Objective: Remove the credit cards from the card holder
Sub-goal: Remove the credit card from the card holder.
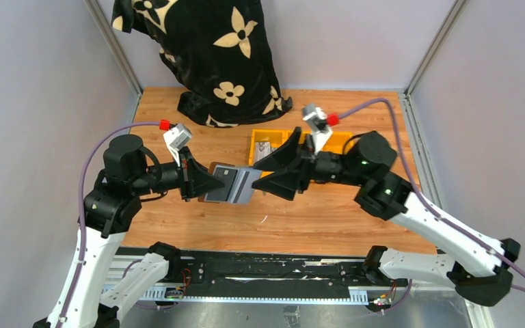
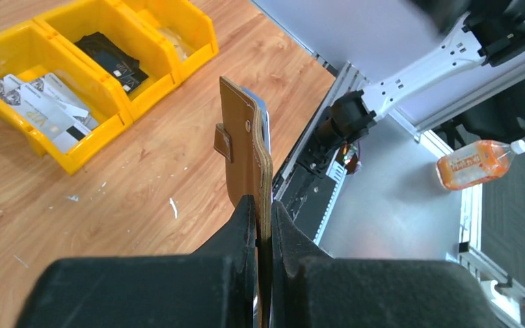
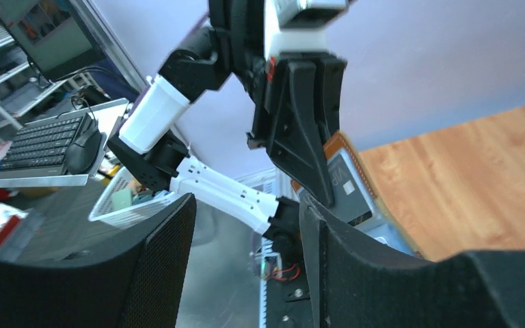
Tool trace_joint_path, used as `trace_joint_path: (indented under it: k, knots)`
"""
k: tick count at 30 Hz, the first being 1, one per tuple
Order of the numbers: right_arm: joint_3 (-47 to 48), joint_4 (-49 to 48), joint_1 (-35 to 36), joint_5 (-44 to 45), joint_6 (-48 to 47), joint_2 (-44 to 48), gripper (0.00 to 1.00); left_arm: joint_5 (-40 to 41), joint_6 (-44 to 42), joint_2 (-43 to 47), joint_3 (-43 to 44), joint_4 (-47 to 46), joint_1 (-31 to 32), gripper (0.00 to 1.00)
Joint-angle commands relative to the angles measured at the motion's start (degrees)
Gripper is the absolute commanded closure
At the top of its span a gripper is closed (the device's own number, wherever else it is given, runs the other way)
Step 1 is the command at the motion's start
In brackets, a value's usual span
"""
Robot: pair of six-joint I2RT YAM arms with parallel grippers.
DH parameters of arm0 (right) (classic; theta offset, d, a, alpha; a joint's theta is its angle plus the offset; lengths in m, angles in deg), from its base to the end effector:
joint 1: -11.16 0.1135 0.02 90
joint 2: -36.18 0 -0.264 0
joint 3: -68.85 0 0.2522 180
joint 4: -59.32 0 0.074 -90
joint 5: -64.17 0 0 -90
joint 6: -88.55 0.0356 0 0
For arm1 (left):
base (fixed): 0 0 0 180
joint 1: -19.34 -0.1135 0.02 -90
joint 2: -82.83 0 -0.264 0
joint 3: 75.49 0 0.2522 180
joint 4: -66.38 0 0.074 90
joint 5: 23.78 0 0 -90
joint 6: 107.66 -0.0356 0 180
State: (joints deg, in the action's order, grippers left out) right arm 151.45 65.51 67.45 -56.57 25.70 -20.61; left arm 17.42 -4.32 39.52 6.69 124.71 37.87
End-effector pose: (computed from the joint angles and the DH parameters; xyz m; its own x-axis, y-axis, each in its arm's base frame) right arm 0.0964 0.1773 0.4793 -0.2824 0.2835 -0.9165 -0.9590 -0.0594 0.2771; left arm 0.1016 -0.0623 0.4204 -0.5109 0.0109 -0.8596 0.7853 0.4127 -0.4615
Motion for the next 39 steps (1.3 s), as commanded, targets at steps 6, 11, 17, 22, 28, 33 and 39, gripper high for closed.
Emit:
trace_joint_path:
  k: [6,11,17,22,28,33,39]
  knots:
    - [-4.1,-4.6,3.1,-4.3,9.0,-8.9,0.42,-3.8,7.1,0.7,0.1,-5.8,-1.7,1.0]
    - [-4.5,-2.7,3.1,-3.0,8.2,-10.1,0.43,-6.0,9.0,0.8,0.4,-7.3,-2.1,1.0]
    - [-4.0,-1.0,3.1,-1.1,7.7,-11.2,0.44,-8.2,11.8,1.1,-0.2,-9.7,-2.2,1.0]
    - [-2.9,-5.1,3.1,-2.1,9.6,-13.1,0.5,-11.4,15.8,1.8,-2.0,-14.0,-2.2,1.0]
    - [-3.4,-17.3,3.1,-5.4,16.5,-15.3,0.61,-13.6,17.0,2.2,-3.8,-15.3,-2.2,0.96]
    - [-3.7,-20.9,3.0,-5.4,19.1,-15.7,0.72,-16.2,21.7,3.3,-6.7,-20.7,-2.2,0.87]
    - [-4.4,-22.1,2.3,-5.4,20.4,-14.8,0.93,-19.2,24.7,3.9,-9.0,-22.8,-2.2,0.77]
